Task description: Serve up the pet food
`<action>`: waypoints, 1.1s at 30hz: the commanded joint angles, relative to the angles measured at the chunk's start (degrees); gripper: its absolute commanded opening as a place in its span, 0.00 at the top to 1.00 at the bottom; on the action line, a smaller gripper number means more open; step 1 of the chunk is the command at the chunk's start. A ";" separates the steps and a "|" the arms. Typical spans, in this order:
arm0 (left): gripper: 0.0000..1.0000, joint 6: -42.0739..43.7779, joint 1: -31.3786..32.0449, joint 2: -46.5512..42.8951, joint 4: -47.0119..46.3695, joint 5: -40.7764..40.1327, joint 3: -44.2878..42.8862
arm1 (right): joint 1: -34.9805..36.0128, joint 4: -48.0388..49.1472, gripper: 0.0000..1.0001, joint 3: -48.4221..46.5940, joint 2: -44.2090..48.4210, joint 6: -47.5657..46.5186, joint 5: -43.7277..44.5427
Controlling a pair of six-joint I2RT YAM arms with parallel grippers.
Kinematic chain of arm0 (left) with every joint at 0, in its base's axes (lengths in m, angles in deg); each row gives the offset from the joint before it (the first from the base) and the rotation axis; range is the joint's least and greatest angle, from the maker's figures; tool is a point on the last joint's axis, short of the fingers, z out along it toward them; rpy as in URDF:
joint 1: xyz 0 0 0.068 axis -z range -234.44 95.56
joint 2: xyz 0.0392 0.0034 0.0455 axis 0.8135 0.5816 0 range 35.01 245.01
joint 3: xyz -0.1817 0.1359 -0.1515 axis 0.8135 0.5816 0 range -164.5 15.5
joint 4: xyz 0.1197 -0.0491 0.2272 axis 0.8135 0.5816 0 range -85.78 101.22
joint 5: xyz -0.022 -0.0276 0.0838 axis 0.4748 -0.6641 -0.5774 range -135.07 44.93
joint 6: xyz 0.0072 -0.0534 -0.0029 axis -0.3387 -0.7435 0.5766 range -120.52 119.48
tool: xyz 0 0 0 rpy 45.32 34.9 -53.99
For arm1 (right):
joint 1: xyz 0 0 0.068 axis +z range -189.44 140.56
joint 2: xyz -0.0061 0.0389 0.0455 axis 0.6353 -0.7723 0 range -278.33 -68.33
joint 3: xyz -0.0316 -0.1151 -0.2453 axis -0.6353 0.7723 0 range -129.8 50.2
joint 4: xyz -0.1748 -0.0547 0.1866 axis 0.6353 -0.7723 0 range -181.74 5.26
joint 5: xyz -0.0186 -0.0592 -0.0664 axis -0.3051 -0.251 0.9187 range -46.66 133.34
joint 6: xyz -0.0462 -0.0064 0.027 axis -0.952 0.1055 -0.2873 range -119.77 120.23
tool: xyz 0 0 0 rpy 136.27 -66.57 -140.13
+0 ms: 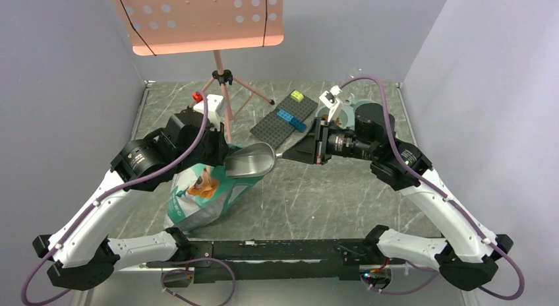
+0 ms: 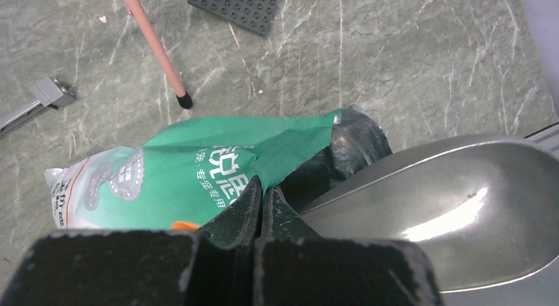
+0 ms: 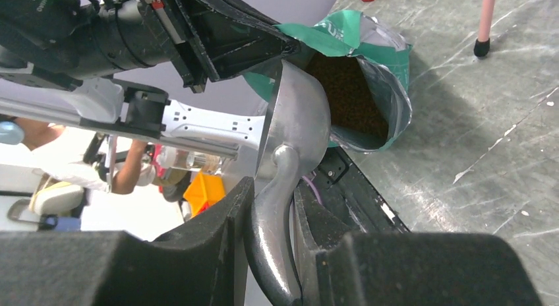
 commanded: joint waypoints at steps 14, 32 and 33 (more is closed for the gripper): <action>1.00 0.65 -0.39 -3.57 -9.42 1.97 -1.46 | -4.81 -20.53 1.00 -13.89 -9.74 -1.77 12.33; 1.00 1.06 -0.39 -4.13 -8.85 2.76 -1.82 | -7.86 -26.72 1.00 -19.59 -12.28 -13.22 11.34; 1.00 1.16 -0.34 -4.10 -8.74 2.93 -1.89 | -7.97 -27.11 1.00 -20.05 -12.93 -13.61 11.37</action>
